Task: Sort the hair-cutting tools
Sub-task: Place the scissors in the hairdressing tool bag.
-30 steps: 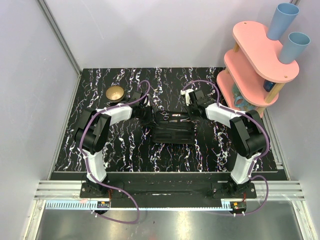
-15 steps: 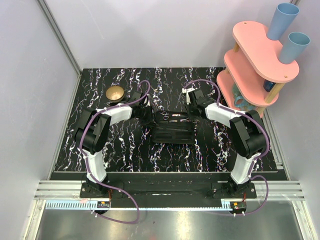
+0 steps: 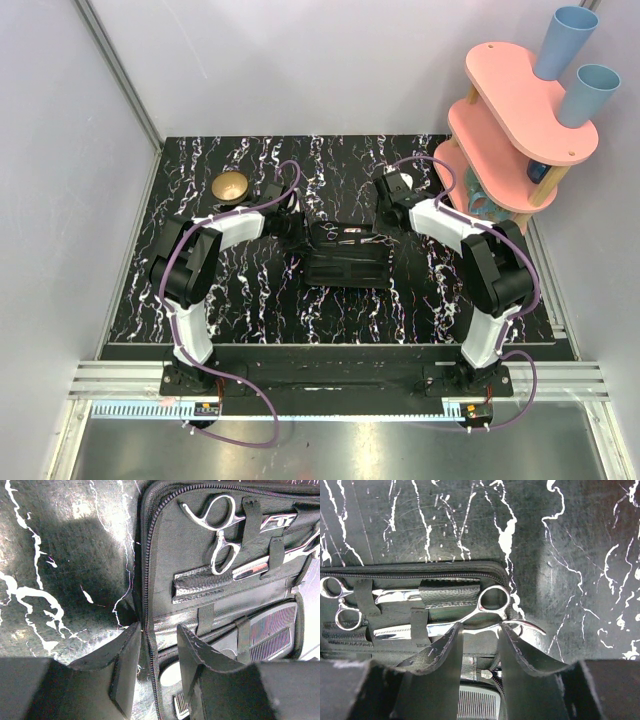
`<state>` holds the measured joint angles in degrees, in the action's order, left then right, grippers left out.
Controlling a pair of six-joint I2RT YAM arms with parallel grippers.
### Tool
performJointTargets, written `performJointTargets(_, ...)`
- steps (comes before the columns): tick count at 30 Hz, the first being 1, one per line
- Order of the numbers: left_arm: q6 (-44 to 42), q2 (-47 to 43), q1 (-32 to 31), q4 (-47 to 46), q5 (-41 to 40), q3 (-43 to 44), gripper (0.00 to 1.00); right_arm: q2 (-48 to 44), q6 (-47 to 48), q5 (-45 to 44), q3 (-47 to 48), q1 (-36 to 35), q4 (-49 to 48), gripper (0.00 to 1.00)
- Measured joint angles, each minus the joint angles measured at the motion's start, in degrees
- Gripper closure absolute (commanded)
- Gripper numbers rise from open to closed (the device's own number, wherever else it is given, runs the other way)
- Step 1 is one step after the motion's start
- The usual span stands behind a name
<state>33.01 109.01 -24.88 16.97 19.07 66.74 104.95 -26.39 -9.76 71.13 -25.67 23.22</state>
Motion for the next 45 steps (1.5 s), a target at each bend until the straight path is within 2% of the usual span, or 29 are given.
performJointTargets(9,0.0,0.0,0.0,0.0,0.0,0.0,0.60,2.1,-5.2,-1.9,0.0,-0.3,-0.7,0.64)
performJointTargets(23,0.0,0.0,0.0,0.0,0.0,0.0,0.60,5.1,-2.6,-3.4,0.0,-0.9,-5.4,0.71)
performJointTargets(35,0.0,0.0,0.0,0.0,0.0,0.0,0.61,5.8,-4.1,-5.3,0.9,-1.2,-4.2,0.94)
performJointTargets(45,0.0,0.1,0.0,-0.1,1.0,0.0,0.62,6.2,-7.5,-8.1,1.6,-2.1,-3.0,1.00)
